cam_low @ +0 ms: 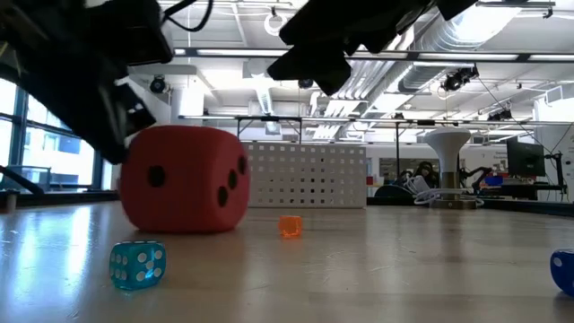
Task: Pick & Place Dice
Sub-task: Put the large dark pink dice into the white bin
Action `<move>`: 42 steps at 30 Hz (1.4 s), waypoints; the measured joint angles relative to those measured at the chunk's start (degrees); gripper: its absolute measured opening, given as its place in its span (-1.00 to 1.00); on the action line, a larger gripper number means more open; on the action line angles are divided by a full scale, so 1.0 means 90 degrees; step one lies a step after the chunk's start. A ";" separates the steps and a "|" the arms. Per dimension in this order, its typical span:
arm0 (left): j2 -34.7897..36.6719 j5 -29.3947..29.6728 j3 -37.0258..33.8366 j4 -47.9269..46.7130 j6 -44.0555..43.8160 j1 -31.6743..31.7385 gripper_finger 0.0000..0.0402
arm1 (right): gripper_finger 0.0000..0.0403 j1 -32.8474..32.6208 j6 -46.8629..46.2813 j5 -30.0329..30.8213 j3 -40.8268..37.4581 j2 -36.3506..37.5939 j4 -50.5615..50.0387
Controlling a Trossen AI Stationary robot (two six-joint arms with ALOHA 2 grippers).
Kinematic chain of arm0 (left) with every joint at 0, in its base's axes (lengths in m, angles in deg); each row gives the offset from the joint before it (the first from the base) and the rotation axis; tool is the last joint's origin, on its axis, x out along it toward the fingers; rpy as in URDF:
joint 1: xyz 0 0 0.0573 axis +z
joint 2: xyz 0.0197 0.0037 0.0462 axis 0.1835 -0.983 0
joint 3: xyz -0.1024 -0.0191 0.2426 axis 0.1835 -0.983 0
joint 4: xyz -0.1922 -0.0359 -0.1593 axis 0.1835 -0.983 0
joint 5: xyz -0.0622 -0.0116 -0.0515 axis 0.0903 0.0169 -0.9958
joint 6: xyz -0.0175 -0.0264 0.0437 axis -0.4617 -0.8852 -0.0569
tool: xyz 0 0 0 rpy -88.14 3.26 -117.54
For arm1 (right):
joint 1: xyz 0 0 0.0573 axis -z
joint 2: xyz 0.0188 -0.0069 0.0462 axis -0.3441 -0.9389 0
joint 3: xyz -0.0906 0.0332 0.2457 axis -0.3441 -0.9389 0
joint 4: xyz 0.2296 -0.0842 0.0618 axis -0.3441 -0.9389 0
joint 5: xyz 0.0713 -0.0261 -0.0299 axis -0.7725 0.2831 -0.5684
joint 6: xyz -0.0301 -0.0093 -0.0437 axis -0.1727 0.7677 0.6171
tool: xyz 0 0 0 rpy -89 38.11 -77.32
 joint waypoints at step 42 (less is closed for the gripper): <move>-0.0862 0.1353 -0.0003 0.0483 0.1933 0.1674 -1.00 | -0.99 0.0388 -0.0224 -0.0174 0.0000 -0.0448 -0.0961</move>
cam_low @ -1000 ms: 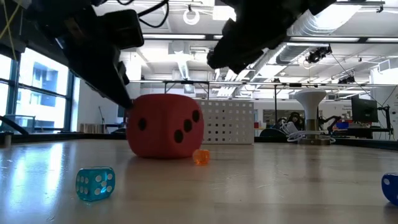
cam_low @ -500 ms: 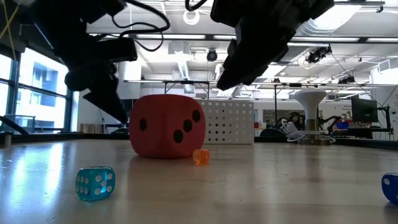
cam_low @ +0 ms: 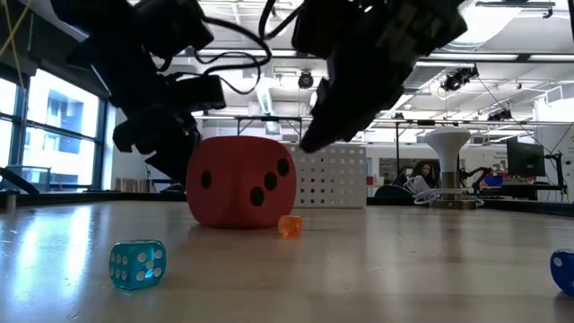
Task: Pick & Place Dice
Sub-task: Put the large dark pink dice into the white bin
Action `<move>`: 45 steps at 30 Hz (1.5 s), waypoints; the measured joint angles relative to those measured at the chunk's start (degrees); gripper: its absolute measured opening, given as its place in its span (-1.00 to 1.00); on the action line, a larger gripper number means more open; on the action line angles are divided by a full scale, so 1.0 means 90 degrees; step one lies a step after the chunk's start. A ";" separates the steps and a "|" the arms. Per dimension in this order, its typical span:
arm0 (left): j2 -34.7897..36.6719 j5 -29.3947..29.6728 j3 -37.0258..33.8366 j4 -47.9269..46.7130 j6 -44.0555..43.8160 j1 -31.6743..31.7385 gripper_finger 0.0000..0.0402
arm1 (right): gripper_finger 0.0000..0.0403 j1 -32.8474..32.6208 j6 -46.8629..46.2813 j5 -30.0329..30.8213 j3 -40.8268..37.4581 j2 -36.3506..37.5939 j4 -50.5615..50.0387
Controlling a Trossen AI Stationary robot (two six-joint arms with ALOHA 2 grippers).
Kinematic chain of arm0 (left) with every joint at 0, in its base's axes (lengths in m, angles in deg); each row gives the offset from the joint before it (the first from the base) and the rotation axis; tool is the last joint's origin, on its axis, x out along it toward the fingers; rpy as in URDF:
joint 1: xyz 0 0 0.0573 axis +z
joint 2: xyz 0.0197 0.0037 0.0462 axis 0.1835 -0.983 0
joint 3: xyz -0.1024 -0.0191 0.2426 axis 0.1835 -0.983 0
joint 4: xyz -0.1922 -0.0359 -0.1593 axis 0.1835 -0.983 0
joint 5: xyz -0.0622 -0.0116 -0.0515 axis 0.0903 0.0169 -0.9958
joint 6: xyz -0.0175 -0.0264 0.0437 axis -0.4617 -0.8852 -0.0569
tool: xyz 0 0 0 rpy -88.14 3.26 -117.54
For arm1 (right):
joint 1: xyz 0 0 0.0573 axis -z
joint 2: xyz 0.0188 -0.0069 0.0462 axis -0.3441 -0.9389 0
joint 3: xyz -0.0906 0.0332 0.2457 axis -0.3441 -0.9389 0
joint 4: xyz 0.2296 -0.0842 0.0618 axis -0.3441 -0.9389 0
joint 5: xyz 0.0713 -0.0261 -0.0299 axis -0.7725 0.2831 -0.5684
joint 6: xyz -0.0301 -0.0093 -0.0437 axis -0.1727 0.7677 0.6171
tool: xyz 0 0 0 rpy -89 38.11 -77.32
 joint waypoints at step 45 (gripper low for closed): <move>-0.0059 -0.1039 0.0005 0.0567 -0.0478 -0.0129 -1.00 | -0.99 0.0540 -0.0542 0.1516 -0.0007 -0.0081 -0.0824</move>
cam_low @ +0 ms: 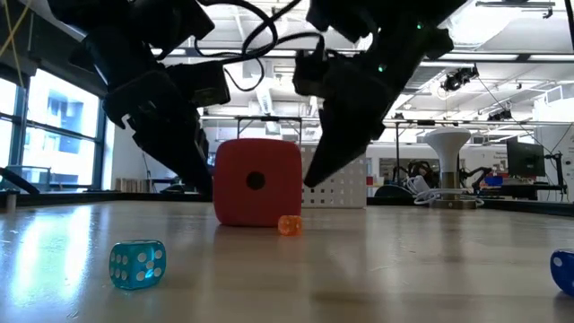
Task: Pick & Place Dice
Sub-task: Put the large dark pink dice into the white bin
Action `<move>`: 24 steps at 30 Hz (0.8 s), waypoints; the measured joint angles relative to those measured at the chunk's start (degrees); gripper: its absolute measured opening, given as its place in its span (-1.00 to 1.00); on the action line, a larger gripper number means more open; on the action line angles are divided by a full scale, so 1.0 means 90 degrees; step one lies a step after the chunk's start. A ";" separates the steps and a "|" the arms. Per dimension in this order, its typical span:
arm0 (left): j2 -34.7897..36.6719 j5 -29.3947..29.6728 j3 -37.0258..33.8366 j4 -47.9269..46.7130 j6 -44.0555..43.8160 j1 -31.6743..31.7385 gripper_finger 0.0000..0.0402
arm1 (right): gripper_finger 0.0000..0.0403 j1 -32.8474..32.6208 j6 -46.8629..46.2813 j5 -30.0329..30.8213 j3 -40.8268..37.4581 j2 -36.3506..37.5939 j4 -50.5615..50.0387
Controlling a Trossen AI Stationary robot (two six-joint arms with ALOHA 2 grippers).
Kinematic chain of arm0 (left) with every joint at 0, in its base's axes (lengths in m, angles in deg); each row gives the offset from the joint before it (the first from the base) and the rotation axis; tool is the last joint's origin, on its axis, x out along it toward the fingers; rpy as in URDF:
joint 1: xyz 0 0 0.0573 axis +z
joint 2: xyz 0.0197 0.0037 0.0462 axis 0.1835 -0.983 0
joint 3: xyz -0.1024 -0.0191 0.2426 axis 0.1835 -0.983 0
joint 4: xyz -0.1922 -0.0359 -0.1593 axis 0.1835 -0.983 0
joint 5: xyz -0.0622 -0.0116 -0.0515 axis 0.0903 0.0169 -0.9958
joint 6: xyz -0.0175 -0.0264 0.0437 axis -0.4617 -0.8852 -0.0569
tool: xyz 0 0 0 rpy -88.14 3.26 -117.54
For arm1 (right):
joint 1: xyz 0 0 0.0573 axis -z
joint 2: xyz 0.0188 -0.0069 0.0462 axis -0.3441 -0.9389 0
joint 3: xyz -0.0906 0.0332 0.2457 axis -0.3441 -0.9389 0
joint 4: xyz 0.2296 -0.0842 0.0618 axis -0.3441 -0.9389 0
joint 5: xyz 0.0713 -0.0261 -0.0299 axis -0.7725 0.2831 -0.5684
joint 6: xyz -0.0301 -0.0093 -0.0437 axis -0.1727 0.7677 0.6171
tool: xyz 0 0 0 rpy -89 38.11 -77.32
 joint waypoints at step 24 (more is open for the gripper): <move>0.0057 0.0042 -0.0012 0.0300 0.0080 0.0002 -1.00 | -0.99 -0.0012 0.0257 -0.0248 -0.0007 -0.0085 0.0647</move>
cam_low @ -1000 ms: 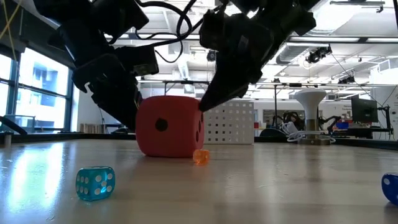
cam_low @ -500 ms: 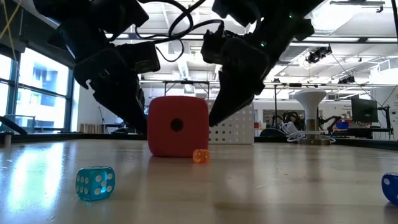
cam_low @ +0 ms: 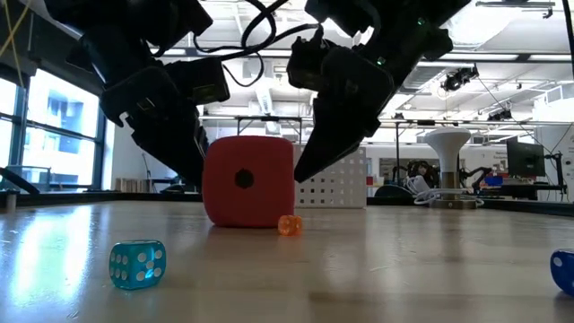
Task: Pick & Place Dice
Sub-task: Put the large dark pink dice into the white bin
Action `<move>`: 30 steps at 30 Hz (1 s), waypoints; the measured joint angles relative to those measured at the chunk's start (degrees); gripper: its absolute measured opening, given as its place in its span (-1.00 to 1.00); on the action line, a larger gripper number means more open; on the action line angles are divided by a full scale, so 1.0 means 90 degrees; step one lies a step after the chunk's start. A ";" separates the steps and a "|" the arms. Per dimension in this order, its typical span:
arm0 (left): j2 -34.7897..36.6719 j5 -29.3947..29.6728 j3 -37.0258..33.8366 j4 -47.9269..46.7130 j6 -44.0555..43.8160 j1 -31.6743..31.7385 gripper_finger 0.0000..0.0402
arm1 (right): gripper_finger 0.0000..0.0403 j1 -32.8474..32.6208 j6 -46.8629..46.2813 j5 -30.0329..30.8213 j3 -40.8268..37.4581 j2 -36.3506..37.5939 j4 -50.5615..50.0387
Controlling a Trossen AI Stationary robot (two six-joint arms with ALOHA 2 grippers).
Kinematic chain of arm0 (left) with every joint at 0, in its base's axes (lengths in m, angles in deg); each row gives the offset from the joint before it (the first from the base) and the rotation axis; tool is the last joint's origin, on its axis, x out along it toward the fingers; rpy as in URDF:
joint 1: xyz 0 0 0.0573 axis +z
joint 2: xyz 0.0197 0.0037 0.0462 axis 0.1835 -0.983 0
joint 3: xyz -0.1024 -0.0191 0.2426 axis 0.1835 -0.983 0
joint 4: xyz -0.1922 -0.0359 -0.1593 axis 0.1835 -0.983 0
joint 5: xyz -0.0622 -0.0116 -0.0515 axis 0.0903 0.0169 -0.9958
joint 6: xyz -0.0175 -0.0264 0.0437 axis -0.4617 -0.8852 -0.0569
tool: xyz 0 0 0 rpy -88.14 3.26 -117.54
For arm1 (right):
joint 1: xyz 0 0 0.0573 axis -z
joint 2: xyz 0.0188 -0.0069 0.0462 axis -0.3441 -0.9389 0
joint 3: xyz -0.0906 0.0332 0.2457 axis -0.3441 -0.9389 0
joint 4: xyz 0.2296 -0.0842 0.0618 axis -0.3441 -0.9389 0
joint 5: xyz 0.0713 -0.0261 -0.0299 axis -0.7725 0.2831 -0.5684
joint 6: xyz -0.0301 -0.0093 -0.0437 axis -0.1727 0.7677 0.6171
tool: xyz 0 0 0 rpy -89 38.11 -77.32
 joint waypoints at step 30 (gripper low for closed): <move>0.1979 0.0275 0.0067 -0.0294 0.0726 0.0592 -1.00 | -0.99 0.0377 0.0937 0.0485 0.0922 0.0061 -0.1300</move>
